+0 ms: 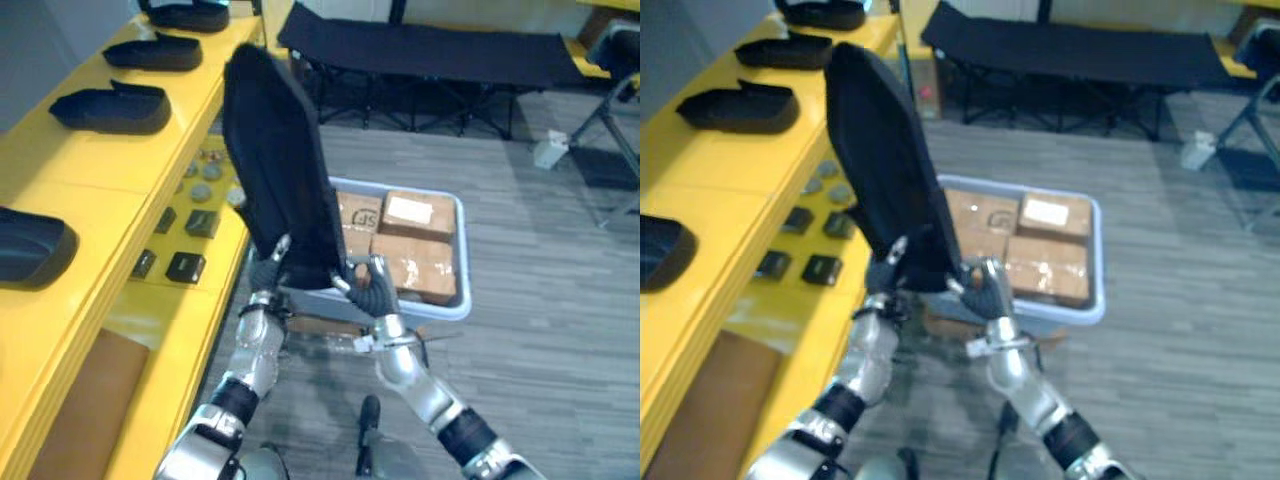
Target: Walk over and take plastic housings, then place them on the shelf
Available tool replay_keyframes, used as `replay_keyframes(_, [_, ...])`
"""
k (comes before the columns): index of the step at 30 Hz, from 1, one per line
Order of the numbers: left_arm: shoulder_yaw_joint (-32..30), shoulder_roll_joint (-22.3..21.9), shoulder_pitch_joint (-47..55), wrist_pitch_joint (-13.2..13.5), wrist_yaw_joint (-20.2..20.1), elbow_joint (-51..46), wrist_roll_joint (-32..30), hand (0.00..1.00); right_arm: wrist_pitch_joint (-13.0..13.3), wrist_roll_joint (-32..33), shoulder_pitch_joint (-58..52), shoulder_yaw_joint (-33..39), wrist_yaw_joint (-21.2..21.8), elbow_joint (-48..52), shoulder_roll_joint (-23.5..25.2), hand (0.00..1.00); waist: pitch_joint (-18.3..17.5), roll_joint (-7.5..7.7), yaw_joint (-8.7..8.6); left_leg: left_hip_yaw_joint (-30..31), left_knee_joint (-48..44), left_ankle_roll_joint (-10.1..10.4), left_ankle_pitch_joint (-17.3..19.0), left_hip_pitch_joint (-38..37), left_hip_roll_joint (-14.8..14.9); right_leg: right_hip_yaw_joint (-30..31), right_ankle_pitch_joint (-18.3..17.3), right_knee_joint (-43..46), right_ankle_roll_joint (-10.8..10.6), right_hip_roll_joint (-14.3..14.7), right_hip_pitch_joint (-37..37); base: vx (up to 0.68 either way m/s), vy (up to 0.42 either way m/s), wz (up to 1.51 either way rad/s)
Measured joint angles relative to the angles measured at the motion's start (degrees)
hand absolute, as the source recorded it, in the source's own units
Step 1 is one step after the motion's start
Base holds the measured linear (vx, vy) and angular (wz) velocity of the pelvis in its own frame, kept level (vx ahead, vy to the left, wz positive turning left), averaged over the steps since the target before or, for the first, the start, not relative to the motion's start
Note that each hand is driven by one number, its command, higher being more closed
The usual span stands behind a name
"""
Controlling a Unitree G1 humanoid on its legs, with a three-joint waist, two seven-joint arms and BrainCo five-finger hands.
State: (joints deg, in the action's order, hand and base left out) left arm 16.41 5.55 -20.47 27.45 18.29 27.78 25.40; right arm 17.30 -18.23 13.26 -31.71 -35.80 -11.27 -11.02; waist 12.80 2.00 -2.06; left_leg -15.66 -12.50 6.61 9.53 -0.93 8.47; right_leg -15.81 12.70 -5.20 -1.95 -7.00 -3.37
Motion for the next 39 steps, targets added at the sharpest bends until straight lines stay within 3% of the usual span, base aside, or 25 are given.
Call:
replay_keyframes(1, [-0.41, 0.02, 1.26, -0.4, 5.29, -2.45, -7.68, 1.0, 0.0, 2.47, -0.37, 0.13, -0.1, 1.11, 0.08, 0.0, -0.01, -0.02, 0.15, 0.07, 0.39, 0.07, -0.14, -0.94, -0.02, -0.19, 0.04, 0.0, -0.3, 0.06, 0.76, 0.04, 0.01, 0.03])
replay_keyframes(3, [-1.22, -0.32, 4.06, -2.58, 12.19, -8.15, -18.33, 1.0, 1.17, 6.51, -2.67, 2.85, -0.04, 5.61, 0.28, 0.0, -0.77, -0.08, 1.16, -0.03, 0.87, 0.11, -0.16, -1.92, 0.0, -0.33, -0.1, -0.01, -0.5, 0.24, 1.45, 0.02, 0.01, 0.01])
replay_keyframes(6, [-2.22, -2.12, 7.73, -5.43, 16.64, -15.14, -28.47, 1.0, 3.78, 9.7, -5.42, 6.02, 1.34, 10.69, 1.02, 0.0, -2.31, -0.01, 1.42, -0.03, 0.93, 0.06, -0.12, -1.95, -0.14, -0.35, -0.19, 0.0, -0.64, 0.23, 1.53, 0.04, 0.048, 0.02])
replay_keyframes(9, [-6.35, -2.8, 11.58, -7.84, 20.31, -19.93, -35.84, 1.0, 7.54, 19.78, -11.46, 16.78, 5.8, 17.22, 2.52, 0.0, -3.5, 0.03, 1.4, -0.18, 1.0, -0.18, 0.02, -2.13, -0.58, -0.15, -0.07, 0.01, -0.83, 0.34, 1.6, 0.01, 0.042, -0.02])
replay_keyframes(10, [-9.35, -2.48, 13.34, -8.86, 22.04, -20.65, -37.98, 1.0, 9.35, 25.36, -14.0, 23.15, 8.46, 19.06, 2.34, 0.0, -3.73, 0.02, 1.27, -0.4, 1.01, -0.28, 0.07, -2.27, -0.7, 0.06, -0.09, 0.01, -0.96, 0.25, 1.61, -0.02, 0.051, -0.08])
replay_keyframes(12, [-13.56, -1.53, 16.65, -11.0, 25.69, -20.87, -40.48, 1.0, 12.16, 39.92, -18.75, 32.47, 18.27, 21.12, 1.71, 0.0, -3.81, 0.0, 0.99, -0.84, 1.21, -0.37, 0.14, -2.77, -0.84, 0.42, -0.39, -0.01, -1.26, 0.19, 1.73, -0.04, 0.043, -0.11])
replay_keyframes(15, [-18.07, -1.47, 20.87, -12.62, 29.35, -20.97, -42.37, 1.0, 13.1, 55.2, -25.91, 36.76, 31.89, 22.03, 1.74, 0.0, -5.03, -0.04, -0.03, -1.24, 2.54, -0.33, 0.11, -3.08, -0.97, 0.58, -1.42, -0.02, -1.3, 0.23, 1.41, -0.03, 0.004, -0.04])
replay_keyframes(18, [-18.86, -1.58, 23.4, -12.62, 31.6, -21.17, -42.69, 1.0, 12.41, 63.42, -31.08, 38.63, 39.65, 21.47, 3.54, 0.0, -6.32, -0.52, -0.46, -2.26, 3.55, -0.28, 0.1, -3.05, -1.0, 0.82, -1.66, -0.01, -1.39, 0.28, 0.88, -0.02, 0.009, -0.09])
replay_keyframes(21, [-19.06, -1.61, 25.4, -12.43, 32.48, -22.62, -43.93, 1.0, 12.13, 63.37, -33.48, 40.68, 40.4, 16.72, 5.52, 0.0, -7.36, -1.07, -0.64, -2.49, 4.27, -0.2, -0.14, -3.05, -1.04, 1.09, -1.67, 0.0, -1.4, 0.21, 0.41, 0.03, 0.031, -0.05])
replay_keyframes(24, [-19.1, -1.99, 28.08, -9.96, 32.06, -25.38, -42.67, 1.0, 11.64, 61.64, -34.71, 42.77, 37.06, 6.41, 7.74, 0.0, -7.51, -1.33, -1.69, -2.47, 4.33, -0.06, -0.29, -3.03, -0.97, 1.09, -1.57, 0.01, -1.51, 0.2, 0.27, 0.03, 0.047, -0.01])
replay_keyframes(27, [-18.99, -5.23, 30.22, -6.36, 29.26, -27.76, -37.16, 1.0, 11.54, 55.27, -35.16, 44.18, 32.12, -4.5, 9.9, 0.0, -7.58, -1.47, -1.74, -2.31, 4.31, -0.06, -0.12, -3.09, -1.02, 0.93, -1.46, 0.01, -1.46, 0.19, 0.28, 0.04, 0.056, 0.01])
replay_keyframes(31, [-17.92, -6.5, 32.03, -5.19, 26.87, -31.18, -34.74, 1.0, 11.41, 52.94, -35.29, 43.7, 31.75, -6.32, 11.18, 0.0, -7.59, -1.45, -1.5, -1.94, 4.19, -0.27, 0.12, -3.13, -1.07, 0.42, -1.44, 0.01, -1.52, 0.15, 0.62, 0.0, 0.037, 0.06])
replay_keyframes(33, [-17.8, -6.45, 32.02, -5.06, 26.21, -34.08, -34.66, 1.0, 9.19, 51.22, -34.1, 43.13, 31.85, -6.27, 11.06, 0.0, -7.57, -1.44, -0.91, -0.93, 4.03, -0.46, 0.23, -3.13, -1.24, -0.38, -1.6, 0.0, -1.69, -0.03, 1.31, -0.03, 0.033, 0.19])
replay_keyframes(37, [-18.56, -5.97, 32.02, -5.32, 28.52, -39.68, -34.82, 1.0, 7.03, 44.82, -30.62, 35.49, 31.31, -3.91, 9.27, 0.0, -7.53, -1.45, 0.44, 2.45, 4.03, -0.84, 0.42, -2.72, -1.75, -3.65, -3.08, -0.02, -1.97, -0.83, 3.09, -0.04, 0.025, 0.42])
replay_keyframes(39, [-21.61, -6.11, 32.37, -6.68, 31.28, -44.3, -35.56, 1.0, 6.14, 40.23, -25.87, 26.87, 30.81, -1.76, 7.89, 0.0, -7.65, -1.5, 2.84, 6.2, 3.88, -1.17, 0.13, -0.88, -2.41, -7.43, -3.66, -0.01, -2.21, -1.59, 3.67, -0.03, 0.023, 0.73])
